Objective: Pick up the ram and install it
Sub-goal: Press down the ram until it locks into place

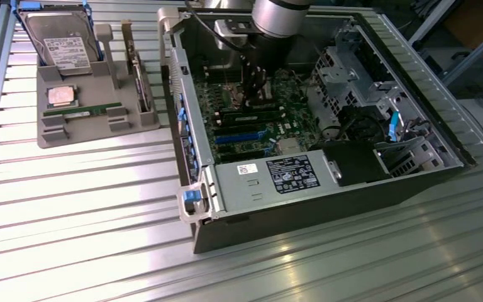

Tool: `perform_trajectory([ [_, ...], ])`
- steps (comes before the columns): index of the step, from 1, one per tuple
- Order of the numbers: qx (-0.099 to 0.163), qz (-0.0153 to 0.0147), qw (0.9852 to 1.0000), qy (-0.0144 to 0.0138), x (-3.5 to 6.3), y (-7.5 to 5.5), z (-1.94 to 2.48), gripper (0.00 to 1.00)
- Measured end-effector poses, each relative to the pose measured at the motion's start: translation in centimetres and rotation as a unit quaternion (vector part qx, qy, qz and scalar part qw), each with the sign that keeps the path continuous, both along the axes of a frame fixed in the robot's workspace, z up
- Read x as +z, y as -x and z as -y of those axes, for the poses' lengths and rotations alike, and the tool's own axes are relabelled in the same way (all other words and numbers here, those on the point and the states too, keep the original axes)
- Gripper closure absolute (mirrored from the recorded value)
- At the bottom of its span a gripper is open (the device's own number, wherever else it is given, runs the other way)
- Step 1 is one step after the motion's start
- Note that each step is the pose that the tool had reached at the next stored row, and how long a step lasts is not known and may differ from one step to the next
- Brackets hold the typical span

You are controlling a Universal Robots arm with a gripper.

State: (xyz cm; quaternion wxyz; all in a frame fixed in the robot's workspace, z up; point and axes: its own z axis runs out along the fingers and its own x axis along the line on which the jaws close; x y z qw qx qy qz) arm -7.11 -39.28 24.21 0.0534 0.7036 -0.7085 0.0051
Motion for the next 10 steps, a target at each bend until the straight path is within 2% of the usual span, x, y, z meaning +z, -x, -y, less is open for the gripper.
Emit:
perform_trajectory([
  [1, 0.000, 0.0002, 1.0000, -0.0004, -0.05, 0.9, 0.00, 0.89],
  [2, 0.000, 0.0002, 1.0000, -0.0021, -0.16, 2.2, 0.00, 0.89],
  [3, 0.000, 0.0003, 1.0000, -0.0030, -0.32, 2.5, -0.01, 0.89],
  [8, 0.000, 0.0001, 1.0000, -0.0038, -1.24, 2.6, 0.00, 0.89],
  [10, 0.001, 0.0009, 1.0000, -0.0057, -1.17, 2.6, -0.01, 0.89],
])
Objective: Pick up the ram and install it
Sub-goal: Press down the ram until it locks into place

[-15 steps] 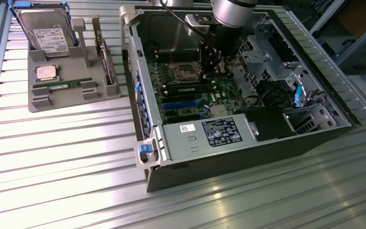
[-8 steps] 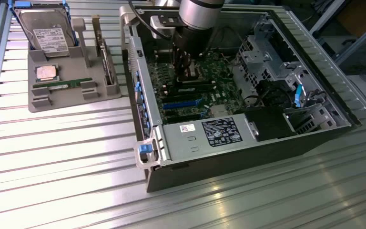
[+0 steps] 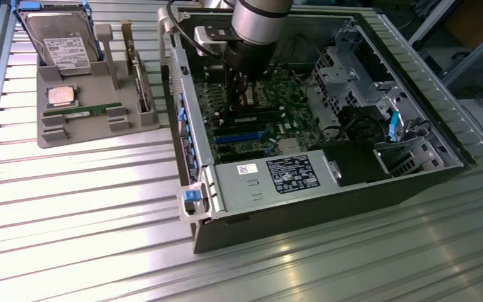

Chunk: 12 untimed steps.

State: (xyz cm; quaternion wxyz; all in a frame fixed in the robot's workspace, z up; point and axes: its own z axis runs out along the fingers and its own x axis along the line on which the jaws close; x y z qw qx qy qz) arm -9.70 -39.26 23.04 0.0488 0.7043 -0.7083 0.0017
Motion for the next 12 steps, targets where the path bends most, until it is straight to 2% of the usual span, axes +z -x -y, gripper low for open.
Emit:
perform_trajectory([
  [1, 0.000, 0.0006, 1.0000, -0.0010, 0.25, 0.0, -0.02, 0.89],
  [3, 0.001, -0.0001, 1.0000, -0.0008, 0.99, -0.2, 0.01, 0.89],
  [5, 0.001, -0.0002, 1.0000, -0.0034, 1.09, -1.4, 0.01, 0.89],
  [6, 0.001, -0.0004, 1.0000, -0.0058, 1.09, -2.1, 0.01, 0.89],
  [7, 0.001, -0.0009, 0.9999, -0.0106, 1.09, -3.7, 0.02, 0.89],
  [12, 0.001, -0.0025, 0.9998, -0.0182, 1.08, -6.5, 0.02, 0.89],
])
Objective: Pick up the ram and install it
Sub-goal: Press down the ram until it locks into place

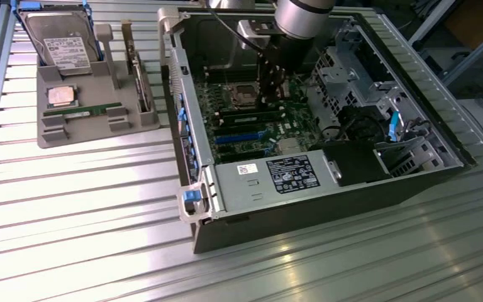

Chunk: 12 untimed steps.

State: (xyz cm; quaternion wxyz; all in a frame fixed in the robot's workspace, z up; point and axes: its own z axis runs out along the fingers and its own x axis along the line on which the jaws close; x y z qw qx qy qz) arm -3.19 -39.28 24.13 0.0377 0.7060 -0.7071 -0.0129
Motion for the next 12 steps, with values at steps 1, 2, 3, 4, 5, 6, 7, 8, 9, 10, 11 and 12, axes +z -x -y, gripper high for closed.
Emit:
perform_trajectory([
  [1, 0.000, -0.0003, 1.0000, -0.0020, -0.01, -0.7, 0.00, 0.89],
  [2, 0.000, -0.0005, 1.0000, -0.0036, -0.01, -1.1, 0.00, 0.89],
  [3, 0.000, -0.0011, 1.0000, -0.0078, 0.00, -2.2, 0.00, 0.89],
  [4, 0.000, -0.0022, 0.9999, -0.0117, 0.01, -3.6, 0.00, 0.89],
  [5, 0.000, -0.0031, 0.9999, -0.0162, 0.00, -4.9, 0.00, 0.89],
  [6, 0.000, -0.0036, 0.9998, -0.0212, 0.00, -5.9, 0.00, 0.89],
  [7, 0.000, -0.0037, 0.9996, -0.0274, 0.03, -7.5, 0.00, 0.89],
  [8, 0.000, -0.0037, 0.9996, -0.0288, 0.34, -8.0, 0.00, 0.89],
  [9, 0.000, -0.0037, 0.9996, -0.0294, 1.15, -8.3, 0.00, 0.89],
  [10, 0.000, -0.0037, 0.9995, -0.0300, 2.04, -8.4, 0.00, 0.89],
  [11, 0.000, -0.0037, 0.9995, -0.0302, 2.51, -8.4, 0.00, 0.89],
  [12, 0.000, -0.0038, 0.9995, -0.0302, 3.05, -8.5, 0.00, 0.89],
])
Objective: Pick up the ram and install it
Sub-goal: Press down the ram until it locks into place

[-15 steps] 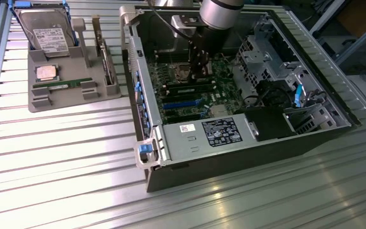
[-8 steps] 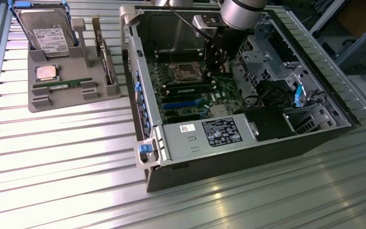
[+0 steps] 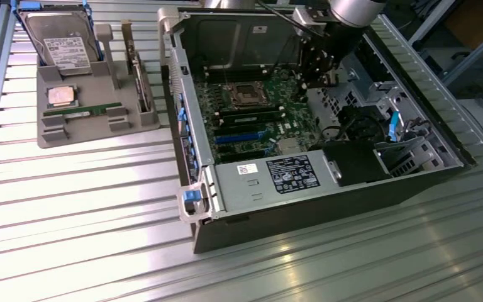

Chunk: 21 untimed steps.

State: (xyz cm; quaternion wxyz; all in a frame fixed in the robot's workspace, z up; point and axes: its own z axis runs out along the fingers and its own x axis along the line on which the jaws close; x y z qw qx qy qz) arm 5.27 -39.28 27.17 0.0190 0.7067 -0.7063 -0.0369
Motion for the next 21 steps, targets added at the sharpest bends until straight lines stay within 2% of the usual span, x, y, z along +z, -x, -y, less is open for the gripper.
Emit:
perform_trajectory([
  [1, 0.000, 0.0000, 1.0000, -0.0010, 1.16, -0.03, 0.00, 0.89],
  [2, 0.000, 0.0000, 1.0000, -0.0017, 1.57, -0.05, 0.00, 0.89],
  [12, -0.002, 0.0000, 1.0000, -0.0019, 1.62, -0.07, 0.00, 0.89],
  [14, -0.021, 0.0000, 0.9998, -0.0019, 1.62, -0.07, 0.00, 0.89],
  [17, -0.063, 0.0001, 0.9980, -0.0017, 1.61, -0.07, 0.00, 0.89],
  [21, -0.095, 0.0002, 0.9955, -0.0017, 1.59, -0.07, 0.00, 0.89],
])
